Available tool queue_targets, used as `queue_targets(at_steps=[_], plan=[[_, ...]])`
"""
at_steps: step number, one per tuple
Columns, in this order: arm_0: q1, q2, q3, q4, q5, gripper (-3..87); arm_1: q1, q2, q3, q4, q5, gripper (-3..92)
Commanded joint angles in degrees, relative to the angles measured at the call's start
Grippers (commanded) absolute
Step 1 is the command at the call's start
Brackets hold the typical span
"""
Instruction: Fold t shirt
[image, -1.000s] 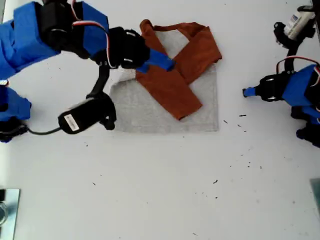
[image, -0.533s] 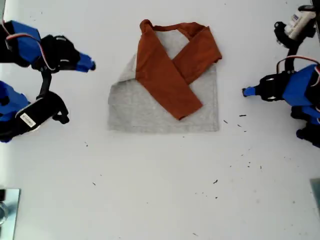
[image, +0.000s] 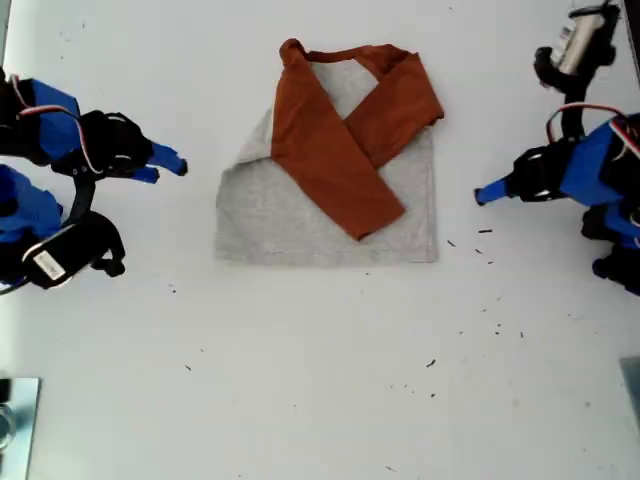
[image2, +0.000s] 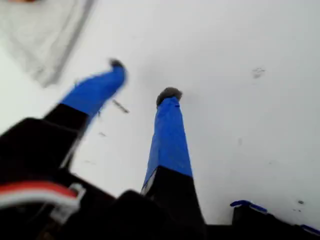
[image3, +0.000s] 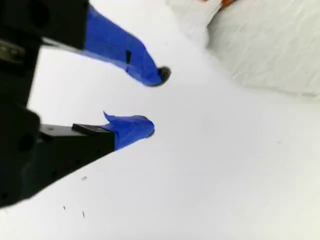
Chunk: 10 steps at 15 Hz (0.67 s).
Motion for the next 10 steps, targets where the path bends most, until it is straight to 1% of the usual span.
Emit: queue_targets(at_steps=[1,2,3,4,6,8,10], plan=[[8.4,-11.2,-27.0,11.4,-1.6,31.0,-4.7,-17.4,-29.5,6.4,1.7,38.1],[12.4,-16.0,-33.4,13.8,-1.7,32.6,-6.9,-22.6,-35.8,8.7,3.0,39.5],[15.8,-18.7,-35.0,12.9,-3.2,32.6,-9.3,-27.9,-40.3,9.7,4.1,40.2],[17.8,-20.6,-32.3,9.4,-4.4,32.7,-11.6,-33.6,-42.1,9.1,5.6,40.3],[19.0,-23.3,-22.2,-0.8,-5.5,32.2,-15.2,-42.6,-41.7,4.0,8.3,39.2],[20.0,-29.4,-15.9,-8.8,-6.8,32.1,-17.9,-50.4,-41.5,-1.1,9.9,38.1],[19.8,-37.6,-14.5,-15.6,-6.9,31.7,-19.4,-58.1,-41.6,-4.9,11.4,37.6]])
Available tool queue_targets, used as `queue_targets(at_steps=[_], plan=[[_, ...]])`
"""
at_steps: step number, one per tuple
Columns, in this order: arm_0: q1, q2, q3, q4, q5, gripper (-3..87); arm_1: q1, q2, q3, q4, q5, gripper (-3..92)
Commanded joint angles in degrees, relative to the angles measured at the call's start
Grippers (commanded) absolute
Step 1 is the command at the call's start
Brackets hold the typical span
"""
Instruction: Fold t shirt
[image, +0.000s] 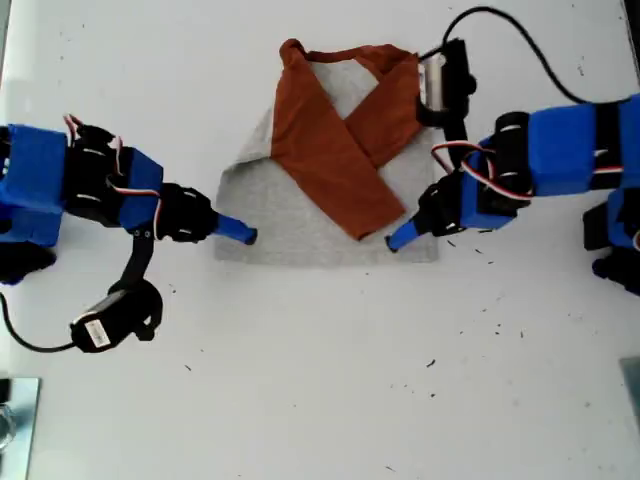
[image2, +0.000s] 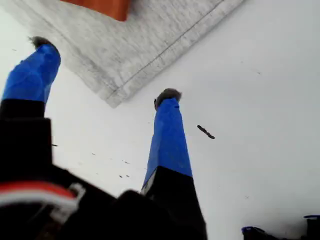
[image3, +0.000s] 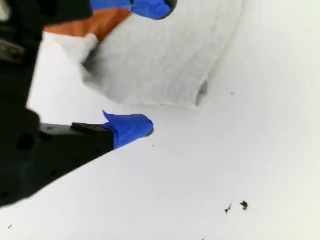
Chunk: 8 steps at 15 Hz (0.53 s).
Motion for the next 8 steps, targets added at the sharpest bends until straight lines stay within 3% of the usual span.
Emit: queue_targets(at_steps=[1,3,4,6,8], plan=[[-1.0,-8.2,-0.3,-7.4,-0.4,28.3,-1.5,-5.4,-3.3,-5.1,1.8,37.1],[-2.1,-14.6,-4.1,-8.3,-0.4,13.9,-1.4,-9.4,-1.9,-8.9,2.7,24.2],[-2.2,-16.1,-5.7,-8.1,-0.5,-0.3,-1.2,-11.0,-1.6,-10.4,2.7,14.9],[-1.4,-15.5,-7.7,-7.6,-0.8,-0.3,-1.1,-12.3,-1.5,-13.9,1.9,3.9],[1.1,-14.9,-10.7,-7.1,-0.8,-0.3,-2.4,-11.7,-2.6,-13.4,1.4,3.3]])
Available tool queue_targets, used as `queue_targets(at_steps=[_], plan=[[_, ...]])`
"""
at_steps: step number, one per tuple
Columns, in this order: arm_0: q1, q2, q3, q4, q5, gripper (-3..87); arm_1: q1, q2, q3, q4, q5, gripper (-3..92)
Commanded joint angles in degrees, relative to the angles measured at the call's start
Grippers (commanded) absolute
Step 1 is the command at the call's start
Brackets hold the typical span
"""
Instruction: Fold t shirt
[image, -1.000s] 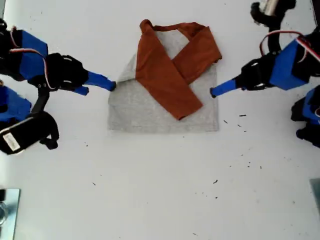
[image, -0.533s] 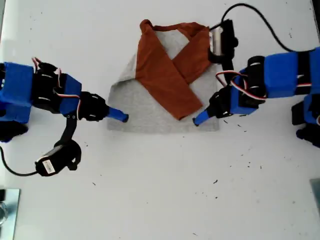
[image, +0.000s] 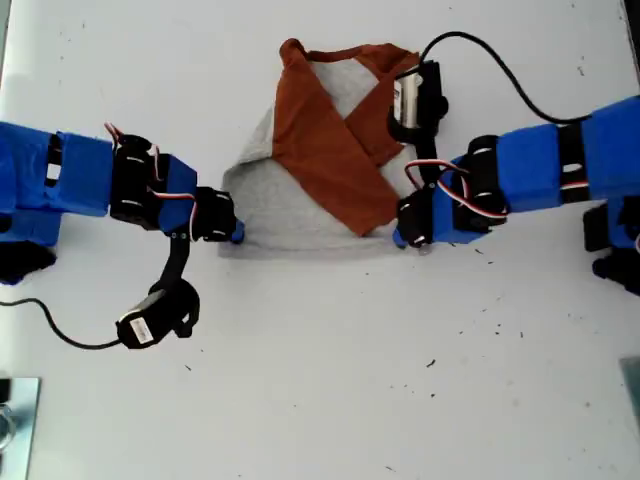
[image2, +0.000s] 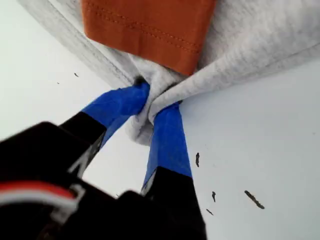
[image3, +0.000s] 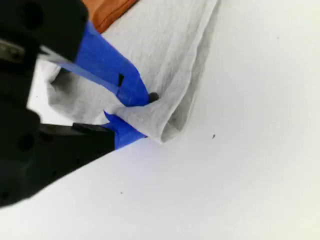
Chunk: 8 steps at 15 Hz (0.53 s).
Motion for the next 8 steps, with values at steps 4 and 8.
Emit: queue_targets(at_steps=[4,8], plan=[[14.2,0.4,-14.3,4.0,-2.9,-0.3,-10.4,11.0,-1.4,7.9,-2.3,3.3],[25.9,0.4,-18.1,4.2,-11.2,-0.3,-25.3,18.6,-7.3,16.6,2.5,3.2]])
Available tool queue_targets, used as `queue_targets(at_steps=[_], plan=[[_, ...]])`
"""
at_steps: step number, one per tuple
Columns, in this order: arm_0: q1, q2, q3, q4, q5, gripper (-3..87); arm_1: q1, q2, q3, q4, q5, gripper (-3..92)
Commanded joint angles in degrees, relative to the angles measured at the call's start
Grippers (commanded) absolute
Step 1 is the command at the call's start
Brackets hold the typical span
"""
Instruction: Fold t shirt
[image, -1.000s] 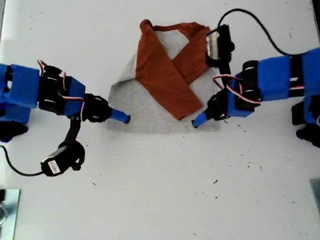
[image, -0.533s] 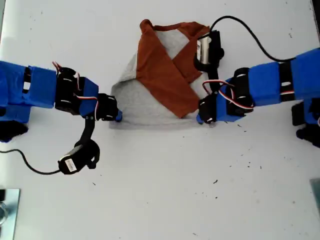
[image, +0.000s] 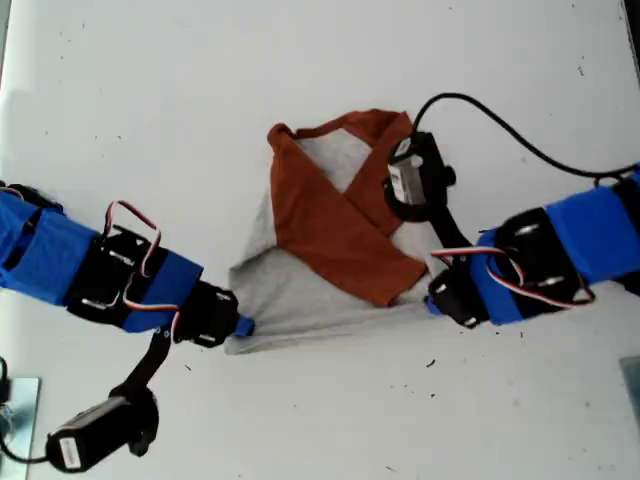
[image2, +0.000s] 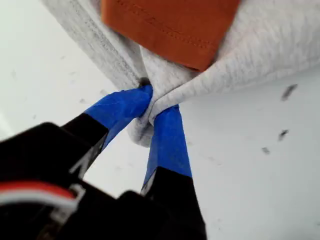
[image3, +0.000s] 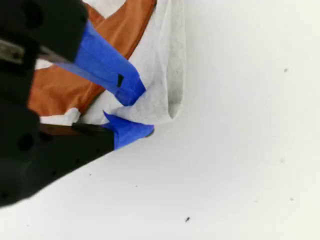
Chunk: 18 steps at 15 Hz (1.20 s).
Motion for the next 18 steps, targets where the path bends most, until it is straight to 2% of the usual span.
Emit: queue_targets(at_steps=[1,4,6,7,8,9,10,11,13,16,18], plan=[[2.2,2.1,-2.5,0.8,-1.7,-0.3,0.0,3.8,-6.3,3.5,-1.4,3.2],[-8.8,11.6,-2.5,6.8,6.3,-0.3,18.0,11.0,-5.5,1.4,-11.8,3.2],[-24.7,18.4,-1.8,14.4,15.9,-0.3,37.3,17.0,-1.8,-1.0,-19.2,3.9],[-36.6,20.1,-0.1,16.1,21.4,-0.2,49.7,17.8,-0.2,-0.6,-20.8,28.5],[-48.7,23.8,5.8,12.0,24.5,13.0,61.3,18.0,1.7,-2.4,-21.5,32.3],[-56.7,26.1,12.1,5.5,27.2,29.7,67.6,19.3,3.5,-3.7,-21.6,32.3],[-58.4,26.2,13.3,4.9,29.0,32.6,69.8,20.7,5.0,-2.6,-21.9,32.3],[-57.4,26.5,15.5,5.0,28.7,30.5,71.5,23.1,8.4,-0.6,-22.5,32.3],[-51.4,33.0,26.4,-1.3,27.3,25.3,70.0,32.4,19.2,0.4,-22.6,32.3],[-35.9,46.1,42.8,-7.2,18.8,16.7,55.4,46.8,38.1,-0.5,-15.0,31.9],[-25.9,51.5,50.3,-8.7,10.5,10.0,45.3,59.5,52.2,-0.6,-5.6,29.3]])
